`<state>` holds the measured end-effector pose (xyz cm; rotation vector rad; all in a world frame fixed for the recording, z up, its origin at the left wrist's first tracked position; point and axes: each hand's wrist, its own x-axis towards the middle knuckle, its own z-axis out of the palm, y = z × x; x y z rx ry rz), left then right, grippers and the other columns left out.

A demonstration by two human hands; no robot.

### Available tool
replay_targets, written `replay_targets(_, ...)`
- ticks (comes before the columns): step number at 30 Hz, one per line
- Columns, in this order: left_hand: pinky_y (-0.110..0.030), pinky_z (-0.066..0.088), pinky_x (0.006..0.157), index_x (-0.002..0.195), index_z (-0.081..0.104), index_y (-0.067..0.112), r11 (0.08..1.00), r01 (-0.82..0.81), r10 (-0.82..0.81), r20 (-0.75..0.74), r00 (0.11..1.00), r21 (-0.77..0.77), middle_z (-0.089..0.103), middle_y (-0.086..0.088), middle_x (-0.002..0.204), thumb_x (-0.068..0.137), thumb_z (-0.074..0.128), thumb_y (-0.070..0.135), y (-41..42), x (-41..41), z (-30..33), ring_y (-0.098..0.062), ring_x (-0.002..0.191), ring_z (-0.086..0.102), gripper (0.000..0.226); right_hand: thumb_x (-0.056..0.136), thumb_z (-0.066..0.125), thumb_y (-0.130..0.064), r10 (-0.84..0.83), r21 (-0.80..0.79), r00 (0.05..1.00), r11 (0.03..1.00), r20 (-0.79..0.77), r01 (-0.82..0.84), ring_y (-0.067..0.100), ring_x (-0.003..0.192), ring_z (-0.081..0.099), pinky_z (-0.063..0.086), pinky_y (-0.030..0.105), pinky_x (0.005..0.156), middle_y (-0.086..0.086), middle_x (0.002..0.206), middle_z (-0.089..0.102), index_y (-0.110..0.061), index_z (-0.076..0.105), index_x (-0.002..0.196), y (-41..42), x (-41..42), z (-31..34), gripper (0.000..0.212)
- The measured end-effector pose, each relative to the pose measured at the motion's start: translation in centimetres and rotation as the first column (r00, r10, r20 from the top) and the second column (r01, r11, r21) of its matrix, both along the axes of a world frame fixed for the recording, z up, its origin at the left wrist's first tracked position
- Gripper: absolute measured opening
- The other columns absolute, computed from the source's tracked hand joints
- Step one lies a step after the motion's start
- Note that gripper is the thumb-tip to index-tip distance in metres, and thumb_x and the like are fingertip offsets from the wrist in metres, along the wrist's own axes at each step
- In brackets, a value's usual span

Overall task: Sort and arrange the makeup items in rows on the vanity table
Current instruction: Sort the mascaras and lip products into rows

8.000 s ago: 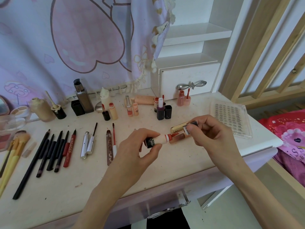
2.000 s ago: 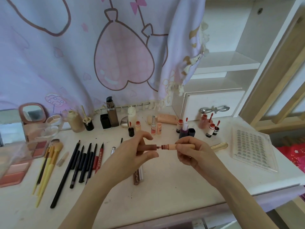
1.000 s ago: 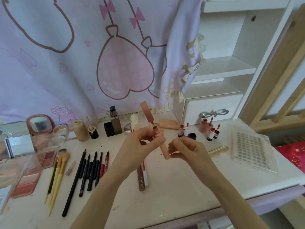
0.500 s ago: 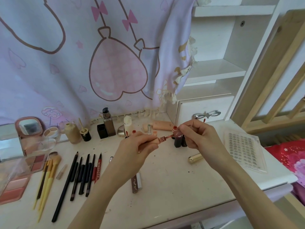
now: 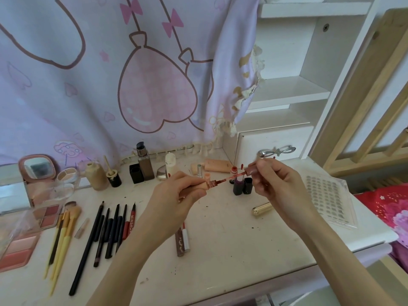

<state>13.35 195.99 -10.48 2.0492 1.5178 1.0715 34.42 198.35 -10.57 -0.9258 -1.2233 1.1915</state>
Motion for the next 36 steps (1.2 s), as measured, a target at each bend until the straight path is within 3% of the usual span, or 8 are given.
replay_targets(3, -0.003, 0.039, 0.075, 0.102, 0.068, 0.025, 1.0, -0.006, 0.006, 0.0, 1.0, 0.008, 0.057, 0.019, 0.089, 0.085, 0.062, 0.023, -0.1, -0.1, -0.1, 0.004, 0.085, 0.055, 0.019, 0.08, 0.057, -0.032, -0.038, 0.041, 0.999, 0.998, 0.002, 0.038, 0.007, 0.051, 0.044, 0.035, 0.016, 0.049, -0.004, 0.058, 0.054, -0.003, 0.067, 0.077, -0.2, -0.2, 0.0, 0.031)
replay_targets(8, -0.002, 0.039, 0.076, 0.102, 0.068, 0.023, 1.0, -0.019, 0.019, 0.015, 1.0, 0.011, 0.058, 0.018, 0.091, 0.085, 0.062, 0.022, -0.4, -0.2, 0.0, 0.002, 0.087, 0.056, 0.019, 0.092, 0.053, -0.013, -0.082, 0.058, 0.996, 0.995, 0.045, 0.079, 0.006, 0.051, 0.045, 0.037, 0.014, 0.049, -0.006, 0.059, 0.06, 0.005, 0.063, 0.081, -0.2, -0.1, -0.1, 0.023)
replay_targets(12, -0.006, 0.042, 0.074, 0.101, 0.069, 0.024, 0.999, -0.052, 0.051, 0.048, 0.998, 0.017, 0.059, 0.015, 0.089, 0.084, 0.063, 0.021, -0.5, -0.6, 0.3, -0.003, 0.085, 0.058, 0.018, 0.082, 0.059, -0.028, -0.107, 0.04, 0.992, 0.993, -0.064, 0.11, 0.01, 0.054, 0.043, 0.034, 0.018, 0.049, -0.001, 0.061, 0.057, -0.014, 0.07, 0.066, -0.4, 0.3, 0.1, 0.024)
replay_targets(15, -0.006, 0.042, 0.075, 0.099, 0.068, 0.028, 0.999, -0.045, 0.045, 0.035, 0.998, -0.002, 0.059, 0.014, 0.089, 0.084, 0.064, 0.02, -0.5, -0.6, 0.3, -0.004, 0.085, 0.059, 0.017, 0.076, 0.06, -0.037, -0.107, 0.066, 0.992, 0.992, -0.072, 0.112, 0.013, 0.059, 0.045, 0.036, 0.018, 0.05, -0.001, 0.061, 0.057, -0.018, 0.07, 0.065, -0.4, 0.5, 0.3, 0.025)
replay_targets(22, -0.018, 0.045, 0.085, 0.104, 0.069, 0.025, 1.0, -0.008, 0.008, 0.001, 1.0, -0.005, 0.057, 0.018, 0.094, 0.084, 0.063, 0.023, -0.4, 0.0, 0.2, -0.005, 0.091, 0.06, 0.021, 0.08, 0.058, -0.032, -0.078, 0.084, 0.997, 0.993, -0.014, 0.079, 0.008, 0.053, 0.045, 0.037, 0.018, 0.05, 0.0, 0.063, 0.06, -0.015, 0.071, 0.067, -0.7, -0.2, 0.3, 0.024)
replay_targets(28, -0.001, 0.038, 0.079, 0.103, 0.068, 0.029, 1.0, -0.004, 0.004, -0.018, 1.0, 0.002, 0.056, 0.021, 0.092, 0.083, 0.064, 0.024, -0.4, -0.1, 0.2, 0.002, 0.088, 0.057, 0.021, 0.086, 0.056, -0.023, -0.076, 0.063, 0.997, 0.995, -0.015, 0.077, 0.007, 0.052, 0.046, 0.038, 0.016, 0.05, -0.003, 0.061, 0.058, -0.013, 0.071, 0.068, -0.7, -0.4, 0.0, 0.025)
replay_targets(31, -0.006, 0.041, 0.082, 0.102, 0.069, 0.028, 1.0, 0.01, -0.01, -0.007, 1.0, -0.006, 0.056, 0.02, 0.09, 0.083, 0.064, 0.022, -0.5, 0.0, 0.1, 0.0, 0.087, 0.058, 0.021, 0.084, 0.062, -0.025, -0.066, 0.067, 0.998, 0.996, 0.0, 0.066, 0.006, 0.052, 0.046, 0.037, 0.015, 0.049, -0.003, 0.06, 0.057, -0.013, 0.071, 0.068, -0.8, -0.7, -0.1, 0.022)
replay_targets(36, -0.013, 0.046, 0.081, 0.101, 0.07, 0.026, 1.0, -0.003, 0.003, -0.009, 1.0, 0.005, 0.057, 0.017, 0.089, 0.084, 0.064, 0.023, -0.6, 0.3, 0.0, -0.002, 0.087, 0.059, 0.018, 0.092, 0.053, -0.012, -0.101, 0.097, 0.995, 0.99, 0.002, 0.1, 0.009, 0.053, 0.046, 0.035, 0.019, 0.05, -0.002, 0.061, 0.059, -0.014, 0.071, 0.068, -0.8, -1.0, -0.3, 0.03)
